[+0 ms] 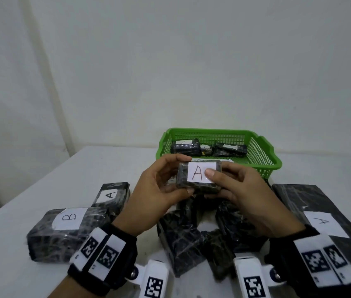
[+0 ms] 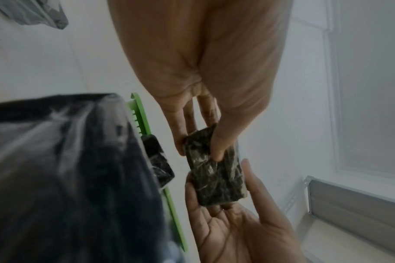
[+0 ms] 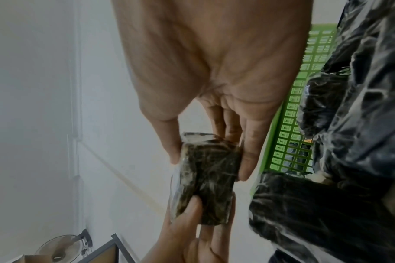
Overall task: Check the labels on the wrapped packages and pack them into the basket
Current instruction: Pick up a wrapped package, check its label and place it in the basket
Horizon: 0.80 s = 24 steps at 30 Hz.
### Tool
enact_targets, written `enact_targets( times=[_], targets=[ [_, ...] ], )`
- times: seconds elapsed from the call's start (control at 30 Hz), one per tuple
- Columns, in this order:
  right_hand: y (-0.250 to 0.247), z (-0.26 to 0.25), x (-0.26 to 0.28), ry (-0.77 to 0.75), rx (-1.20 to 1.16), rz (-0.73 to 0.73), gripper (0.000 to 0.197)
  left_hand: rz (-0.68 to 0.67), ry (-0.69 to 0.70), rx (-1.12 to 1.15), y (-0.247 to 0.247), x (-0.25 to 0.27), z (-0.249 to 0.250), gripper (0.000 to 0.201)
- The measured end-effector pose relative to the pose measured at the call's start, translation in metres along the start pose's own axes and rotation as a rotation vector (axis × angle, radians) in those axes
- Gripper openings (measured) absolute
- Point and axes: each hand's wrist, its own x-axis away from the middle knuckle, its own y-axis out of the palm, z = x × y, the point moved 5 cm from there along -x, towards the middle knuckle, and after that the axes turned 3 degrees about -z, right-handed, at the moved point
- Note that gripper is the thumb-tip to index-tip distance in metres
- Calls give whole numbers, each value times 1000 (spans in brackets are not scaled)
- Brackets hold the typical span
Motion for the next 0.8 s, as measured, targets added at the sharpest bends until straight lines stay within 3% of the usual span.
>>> enact_targets(
  times=[0.1, 0.27, 0.47, 0.6, 0.8],
  targets=[
    [1, -3, 4, -55, 54, 21, 50, -24, -66, 75, 2, 5, -1, 60],
    [3, -3, 4, -82, 66, 38, 61, 57, -78, -5, 1, 1, -1, 36],
    [4, -3, 5, -93, 64, 109, 57, 21, -97, -8, 3, 3, -4, 38],
    [4, -5, 5, -80, 123, 61, 57, 108, -90, -20, -1, 3, -4, 36],
    [2, -4, 5, -84, 151, 51, 57, 79, -111, -37, -1, 2, -3, 37]
  ],
)
